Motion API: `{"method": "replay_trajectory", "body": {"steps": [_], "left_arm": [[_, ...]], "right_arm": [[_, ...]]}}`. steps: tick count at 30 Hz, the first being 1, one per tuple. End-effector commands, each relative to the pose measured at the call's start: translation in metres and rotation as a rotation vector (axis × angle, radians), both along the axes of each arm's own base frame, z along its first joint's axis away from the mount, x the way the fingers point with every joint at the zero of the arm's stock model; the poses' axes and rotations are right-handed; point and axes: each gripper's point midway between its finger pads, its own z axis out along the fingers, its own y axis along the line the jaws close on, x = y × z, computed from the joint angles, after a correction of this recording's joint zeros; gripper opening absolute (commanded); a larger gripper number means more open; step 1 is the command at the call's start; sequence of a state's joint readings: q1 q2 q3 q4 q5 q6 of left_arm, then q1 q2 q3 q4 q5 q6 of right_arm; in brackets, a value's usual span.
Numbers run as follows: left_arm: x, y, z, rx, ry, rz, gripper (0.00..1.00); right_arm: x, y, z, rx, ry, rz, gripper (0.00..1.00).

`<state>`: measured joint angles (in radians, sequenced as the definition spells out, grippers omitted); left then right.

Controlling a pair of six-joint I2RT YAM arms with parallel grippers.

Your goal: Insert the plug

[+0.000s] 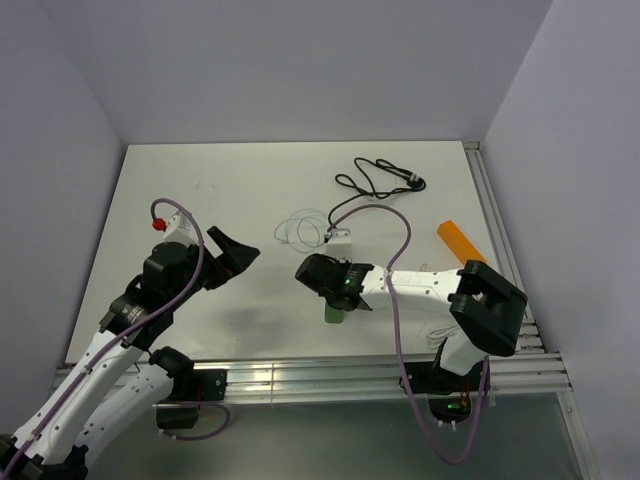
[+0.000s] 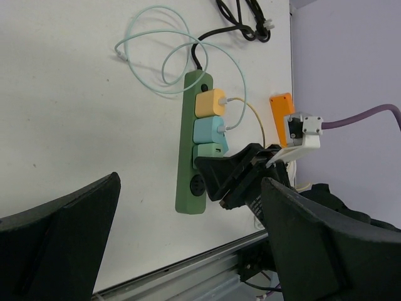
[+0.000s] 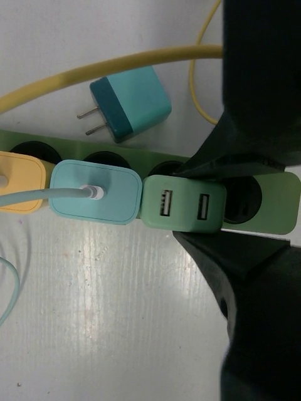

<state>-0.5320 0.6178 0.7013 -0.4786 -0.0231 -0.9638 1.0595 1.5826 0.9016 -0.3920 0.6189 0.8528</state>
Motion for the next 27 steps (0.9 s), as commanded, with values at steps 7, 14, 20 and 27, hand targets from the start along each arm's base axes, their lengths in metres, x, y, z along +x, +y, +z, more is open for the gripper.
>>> {"method": "replay_trajectory", "body": {"steps": [7, 14, 20, 27], "left_arm": [[0.0, -0.002, -0.003, -0.037, 0.02, 0.017, 1.0], [0.001, -0.002, 0.004, -0.039, 0.021, 0.017, 0.99], [-0.006, -0.002, 0.016, -0.031, -0.004, -0.01, 1.0], [-0.013, -0.002, 0.019, -0.05, -0.029, -0.037, 1.0]], "right_arm": [[-0.015, 0.019, 0.007, 0.092, 0.077, 0.089, 0.73], [-0.041, 0.04, 0.043, 0.184, 0.111, 0.175, 0.91], [-0.07, 0.043, 0.111, 0.316, 0.081, 0.266, 0.92], [-0.044, 0.005, 0.2, 0.393, -0.119, 0.18, 0.91]]}}
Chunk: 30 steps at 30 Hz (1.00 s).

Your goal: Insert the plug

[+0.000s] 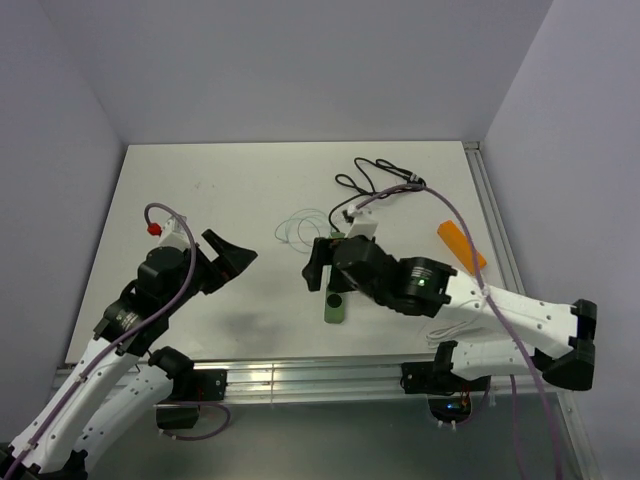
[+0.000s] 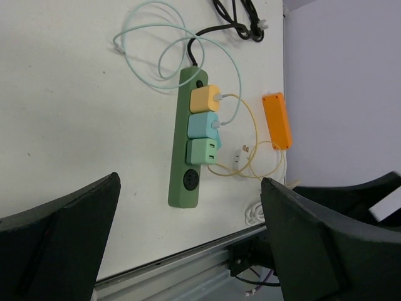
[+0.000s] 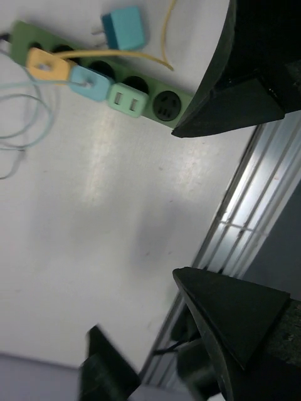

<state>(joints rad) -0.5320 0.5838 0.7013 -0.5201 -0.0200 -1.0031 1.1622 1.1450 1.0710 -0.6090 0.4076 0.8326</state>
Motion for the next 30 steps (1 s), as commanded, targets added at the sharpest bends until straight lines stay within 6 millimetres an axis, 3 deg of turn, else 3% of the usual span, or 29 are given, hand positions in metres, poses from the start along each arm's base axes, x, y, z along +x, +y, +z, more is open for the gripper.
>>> {"method": "replay_trajectory", "body": {"steps": [1, 8, 12, 15, 16, 19, 20, 21, 23, 26, 29, 30], "left_arm": [[-0.006, -0.005, 0.017, -0.02, -0.049, -0.051, 1.0], [-0.01, -0.008, 0.015, -0.026, -0.046, -0.076, 0.99], [-0.01, -0.008, 0.015, -0.023, -0.045, -0.079, 1.0], [-0.013, -0.009, 0.017, -0.039, -0.053, -0.088, 1.0], [-0.014, -0.01, 0.019, -0.051, -0.062, -0.092, 1.0], [-0.015, -0.011, 0.016, -0.054, -0.061, -0.099, 0.99], [-0.016, -0.012, 0.015, -0.053, -0.058, -0.106, 1.0], [-0.016, -0.012, 0.014, -0.05, -0.054, -0.109, 1.0], [-0.013, -0.014, 0.013, -0.041, -0.049, -0.111, 1.0], [-0.012, -0.016, 0.013, -0.044, -0.047, -0.12, 1.0], [-0.012, -0.018, 0.012, -0.047, -0.044, -0.126, 0.99], [-0.012, -0.018, 0.011, -0.046, -0.041, -0.128, 0.99]], "right_arm": [[0.023, -0.033, 0.039, -0.014, -0.093, -0.099, 0.9], [0.077, -0.099, 0.057, 0.023, -0.136, -0.295, 0.85], [0.1, -0.158, 0.067, 0.014, -0.194, -0.501, 0.82], [0.109, -0.193, 0.046, -0.071, -0.14, -0.606, 0.78], [0.114, -0.214, 0.037, -0.099, -0.119, -0.671, 0.76], [0.118, -0.239, -0.012, -0.153, 0.013, -0.724, 0.73], [0.125, -0.238, -0.024, -0.137, 0.028, -0.718, 0.73], [0.119, -0.232, -0.05, -0.127, 0.099, -0.674, 0.72], [0.121, -0.226, -0.084, -0.116, 0.178, -0.653, 0.7], [0.122, -0.182, -0.111, 0.0, 0.274, -0.465, 0.66], [0.122, -0.176, -0.125, -0.063, 0.287, -0.449, 0.7], [0.118, -0.164, -0.125, -0.085, 0.281, -0.412, 0.72]]}}
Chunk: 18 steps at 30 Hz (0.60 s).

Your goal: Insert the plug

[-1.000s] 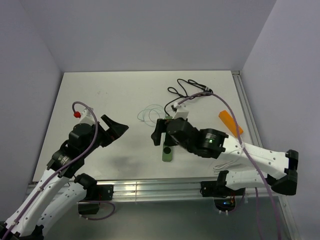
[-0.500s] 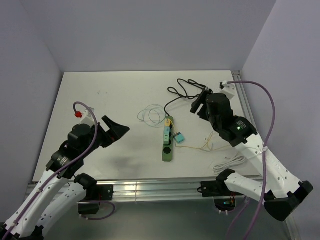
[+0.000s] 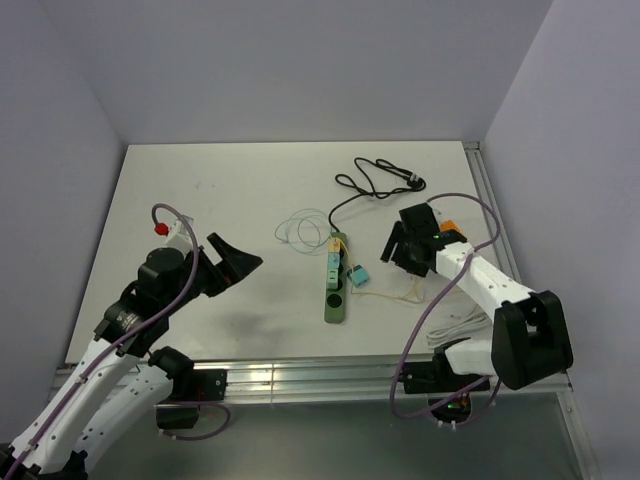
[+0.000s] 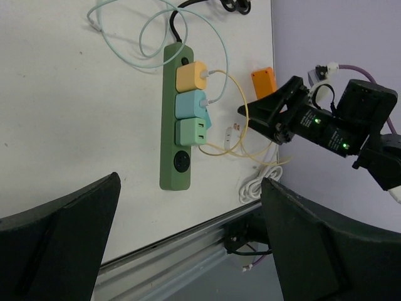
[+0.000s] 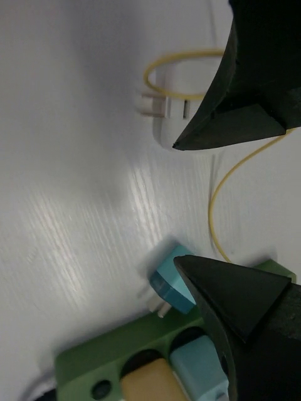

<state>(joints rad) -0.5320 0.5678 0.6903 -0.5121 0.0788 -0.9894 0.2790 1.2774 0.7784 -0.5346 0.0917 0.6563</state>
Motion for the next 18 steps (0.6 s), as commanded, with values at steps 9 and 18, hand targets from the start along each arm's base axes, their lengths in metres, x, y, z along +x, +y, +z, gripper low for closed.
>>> {"method": "replay_trajectory", "body": {"steps": [9, 18], "left_arm": [[0.0, -0.008, 0.0, -0.027, -0.023, -0.036, 1.0], [-0.001, -0.008, 0.0, -0.025, -0.023, -0.042, 0.99]], "right_arm": [[0.008, 0.059, -0.011, 0.113, -0.017, 0.026, 0.87], [0.009, 0.089, -0.015, 0.122, 0.058, -0.196, 0.88]]}}
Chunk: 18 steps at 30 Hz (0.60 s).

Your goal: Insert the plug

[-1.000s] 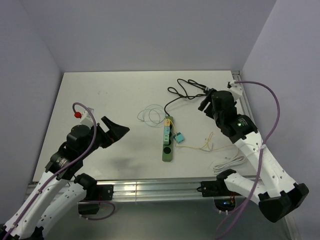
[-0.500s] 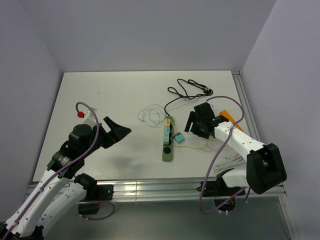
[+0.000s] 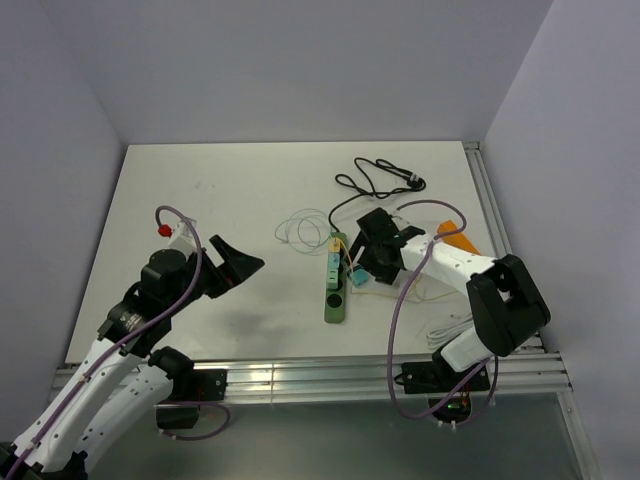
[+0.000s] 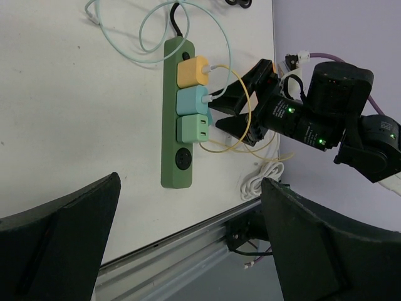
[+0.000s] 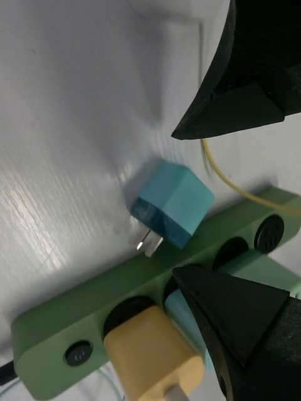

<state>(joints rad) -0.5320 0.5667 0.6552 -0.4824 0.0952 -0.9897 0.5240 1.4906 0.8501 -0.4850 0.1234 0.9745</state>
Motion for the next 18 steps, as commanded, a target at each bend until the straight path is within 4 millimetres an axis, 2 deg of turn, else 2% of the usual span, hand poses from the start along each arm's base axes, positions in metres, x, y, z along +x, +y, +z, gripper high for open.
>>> {"method": "replay_trajectory", "body": {"steps": [1, 3, 8, 15, 18], "left_arm": [[-0.001, -0.005, 0.008, -0.02, -0.028, -0.029, 0.99], [-0.003, -0.004, 0.006, -0.015, -0.024, -0.028, 0.99], [-0.005, -0.002, 0.007, -0.001, -0.03, -0.034, 1.0], [-0.006, -0.005, 0.009, -0.005, -0.037, -0.057, 1.0], [-0.006, -0.007, 0.009, -0.003, -0.039, -0.067, 1.0]], "right_arm": [[0.013, 0.006, 0.012, 0.023, -0.03, -0.171, 0.88], [0.012, 0.01, 0.008, 0.027, -0.029, -0.203, 0.87], [0.01, 0.002, -0.003, 0.001, -0.029, -0.254, 0.82], [0.007, 0.004, -0.024, -0.025, 0.014, -0.242, 0.78], [0.007, 0.004, -0.026, -0.029, 0.014, -0.242, 0.72]]}}
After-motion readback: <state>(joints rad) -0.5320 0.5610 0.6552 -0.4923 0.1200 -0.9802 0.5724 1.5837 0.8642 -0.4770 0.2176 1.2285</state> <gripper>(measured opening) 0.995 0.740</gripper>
